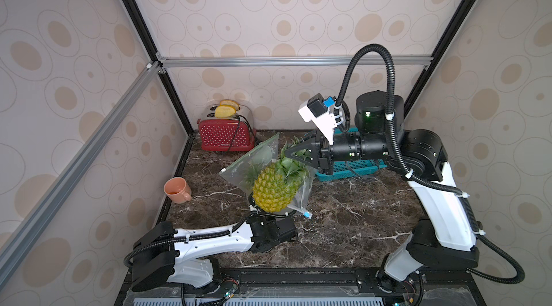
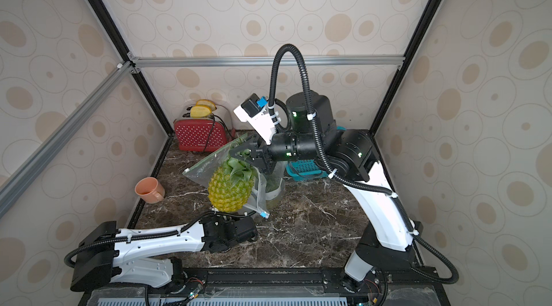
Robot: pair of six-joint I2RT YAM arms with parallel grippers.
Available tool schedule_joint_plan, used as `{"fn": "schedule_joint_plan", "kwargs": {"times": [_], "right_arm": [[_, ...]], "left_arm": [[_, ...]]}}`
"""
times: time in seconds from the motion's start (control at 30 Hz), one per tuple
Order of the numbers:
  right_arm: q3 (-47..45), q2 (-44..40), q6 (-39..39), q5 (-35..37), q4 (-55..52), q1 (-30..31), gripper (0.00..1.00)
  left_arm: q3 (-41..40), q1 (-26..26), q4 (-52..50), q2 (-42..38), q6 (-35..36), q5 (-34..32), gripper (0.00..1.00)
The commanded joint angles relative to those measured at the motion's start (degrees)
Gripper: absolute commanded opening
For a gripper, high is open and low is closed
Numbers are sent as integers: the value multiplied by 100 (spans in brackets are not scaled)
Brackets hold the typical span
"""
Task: Open the zip-top bag and take out the pineapple
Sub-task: Pick up the pineapple from the zipper food storage bag, then place the zipper food storage bag at the center of the board.
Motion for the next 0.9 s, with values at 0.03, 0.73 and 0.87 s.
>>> {"fn": "schedule_joint_plan", "kwargs": {"times": [0.03, 0.73, 0.87], "right_arm": [[212, -168, -178, -50, 1153, -7, 0], [599, -543, -1199, 2837, 145, -799, 0], [417, -516, -1492, 3618, -252, -1267, 0]], "left_arm": [[-80, -4, -185, -119, 93, 85, 0], [-156, -20, -1364, -1070, -350, 77, 0], [136, -22, -1733, -1372, -292, -82, 0]]}}
